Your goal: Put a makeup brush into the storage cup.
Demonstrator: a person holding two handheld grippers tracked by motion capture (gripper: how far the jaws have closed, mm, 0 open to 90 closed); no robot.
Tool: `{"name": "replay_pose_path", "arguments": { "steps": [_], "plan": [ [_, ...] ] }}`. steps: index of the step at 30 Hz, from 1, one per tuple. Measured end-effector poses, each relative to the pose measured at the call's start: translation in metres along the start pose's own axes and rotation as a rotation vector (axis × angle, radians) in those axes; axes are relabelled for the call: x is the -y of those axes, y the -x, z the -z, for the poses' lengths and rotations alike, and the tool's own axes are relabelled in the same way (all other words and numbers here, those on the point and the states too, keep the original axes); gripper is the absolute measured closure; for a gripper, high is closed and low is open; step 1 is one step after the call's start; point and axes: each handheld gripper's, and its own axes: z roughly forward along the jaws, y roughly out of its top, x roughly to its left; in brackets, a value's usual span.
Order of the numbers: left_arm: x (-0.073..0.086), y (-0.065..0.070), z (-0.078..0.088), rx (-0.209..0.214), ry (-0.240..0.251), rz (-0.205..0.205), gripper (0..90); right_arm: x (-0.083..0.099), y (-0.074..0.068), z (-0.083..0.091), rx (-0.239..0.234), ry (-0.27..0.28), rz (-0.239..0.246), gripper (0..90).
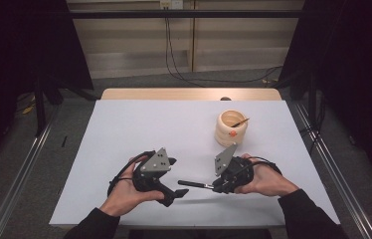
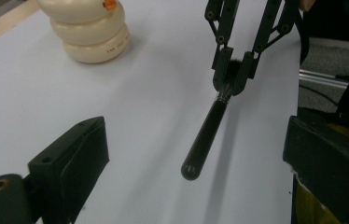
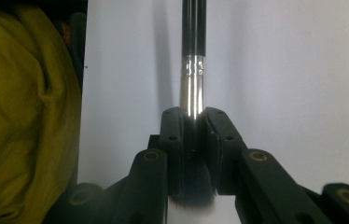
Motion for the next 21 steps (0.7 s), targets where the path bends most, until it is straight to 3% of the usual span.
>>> {"name": "replay_pose_path", "arguments": {
  "steps": [7, 8, 11, 13, 16, 21],
  "plan": [
    [-0.005, -0.001, -0.007, 0.008, -0.062, -0.013, 11.0, -0.007, 0.0, 0.001, -0.005, -0.03, 0.034, 78.5],
    [-0.005, 0.0, -0.008, 0.014, -0.072, -0.008, 11.0, -0.008, 0.0, 0.002, -0.003, -0.043, 0.02, 78.5],
    [-0.005, 0.002, -0.012, 0.031, -0.122, -0.04, 13.8, -0.011, -0.002, 0.0, 0.009, -0.05, 0.04, 78.5],
    [-0.005, 0.004, -0.015, 0.066, -0.168, -0.044, 19.9, -0.012, -0.004, -0.002, 0.013, -0.06, 0.047, 78.5],
    [-0.006, 0.007, -0.017, 0.079, -0.214, -0.046, 23.4, -0.013, -0.006, -0.004, 0.009, -0.076, 0.063, 78.5],
    [-0.007, 0.007, -0.022, 0.085, -0.268, -0.011, 32.6, -0.014, -0.007, -0.004, 0.007, -0.084, 0.078, 78.5]
  ]
}}
